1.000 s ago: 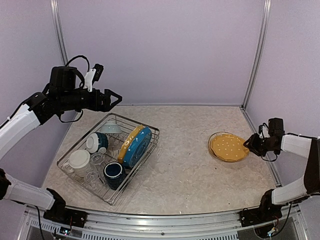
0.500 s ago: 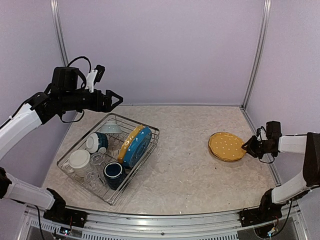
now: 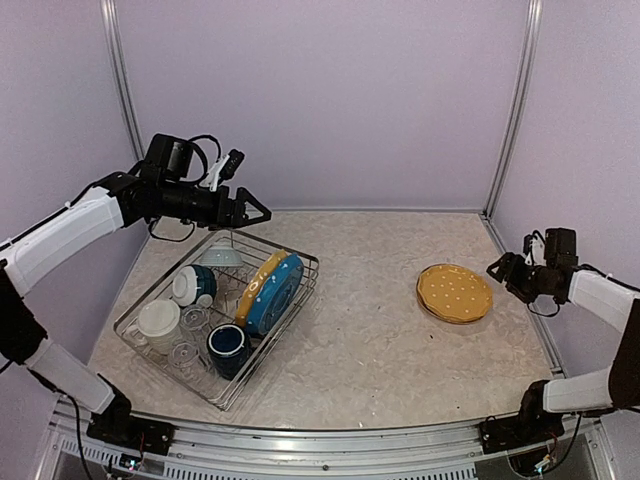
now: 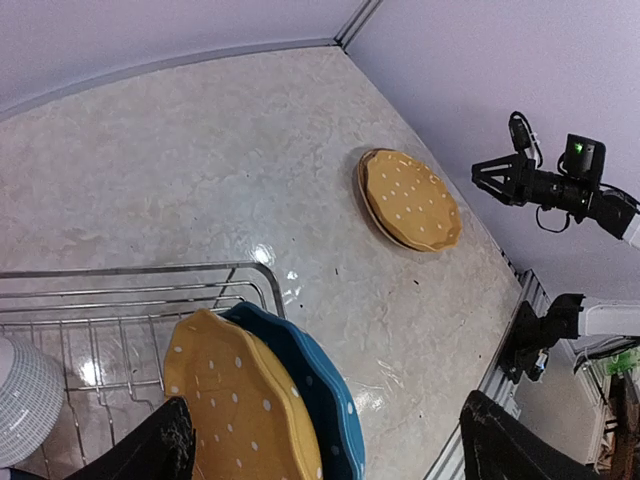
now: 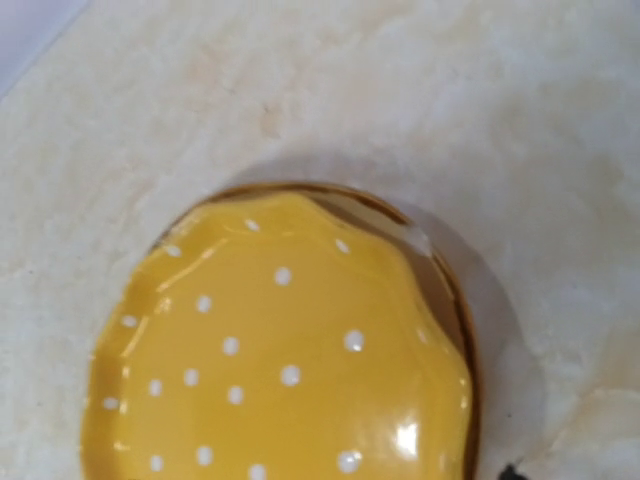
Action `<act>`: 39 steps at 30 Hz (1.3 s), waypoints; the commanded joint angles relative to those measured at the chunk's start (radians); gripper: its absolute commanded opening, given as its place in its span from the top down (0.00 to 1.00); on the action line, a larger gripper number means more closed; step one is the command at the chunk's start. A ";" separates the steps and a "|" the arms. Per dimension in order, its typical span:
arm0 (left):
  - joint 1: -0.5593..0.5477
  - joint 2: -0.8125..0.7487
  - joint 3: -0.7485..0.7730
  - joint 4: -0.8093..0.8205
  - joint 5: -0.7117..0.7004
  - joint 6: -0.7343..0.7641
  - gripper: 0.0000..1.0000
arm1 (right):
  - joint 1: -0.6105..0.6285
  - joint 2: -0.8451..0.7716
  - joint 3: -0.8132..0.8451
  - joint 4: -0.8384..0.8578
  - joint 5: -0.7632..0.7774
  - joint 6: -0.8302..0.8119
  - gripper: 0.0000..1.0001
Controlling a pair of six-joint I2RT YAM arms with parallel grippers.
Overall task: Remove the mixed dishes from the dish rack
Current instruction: Place the plate with another plate, then grab the plate from the dish rack.
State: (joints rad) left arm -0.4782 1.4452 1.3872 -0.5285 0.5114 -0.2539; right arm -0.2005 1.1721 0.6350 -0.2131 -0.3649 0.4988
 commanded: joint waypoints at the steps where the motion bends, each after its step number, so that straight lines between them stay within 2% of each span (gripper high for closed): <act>1: 0.004 0.061 0.045 -0.082 0.089 -0.073 0.15 | -0.001 -0.053 0.027 -0.082 -0.003 -0.021 0.26; 5: 0.002 0.136 0.115 -0.193 0.059 -0.061 0.21 | 0.005 -0.087 0.026 -0.098 -0.011 -0.020 0.24; 9: 0.000 0.210 0.172 -0.278 0.079 -0.044 0.33 | 0.005 -0.099 0.023 -0.110 -0.006 -0.025 0.23; 15: -0.012 0.261 0.195 -0.315 0.087 -0.039 0.43 | 0.009 -0.100 0.022 -0.106 -0.016 -0.016 0.22; 21: -0.073 0.296 0.216 -0.368 -0.030 -0.009 0.46 | 0.010 -0.097 0.023 -0.098 -0.019 -0.010 0.22; 31: -0.097 0.346 0.236 -0.403 -0.074 -0.002 0.65 | 0.014 -0.104 0.017 -0.098 -0.017 -0.006 0.21; 36: -0.102 0.380 0.250 -0.423 -0.078 -0.004 0.65 | 0.015 -0.106 0.011 -0.094 -0.016 -0.005 0.21; 39: -0.107 0.388 0.255 -0.434 -0.107 0.000 0.60 | 0.015 -0.106 0.009 -0.091 -0.018 -0.004 0.21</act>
State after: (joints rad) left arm -0.5797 1.8069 1.6173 -0.9138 0.4572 -0.2703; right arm -0.1921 1.0832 0.6437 -0.2958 -0.3798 0.4908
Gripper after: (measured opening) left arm 0.374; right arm 0.789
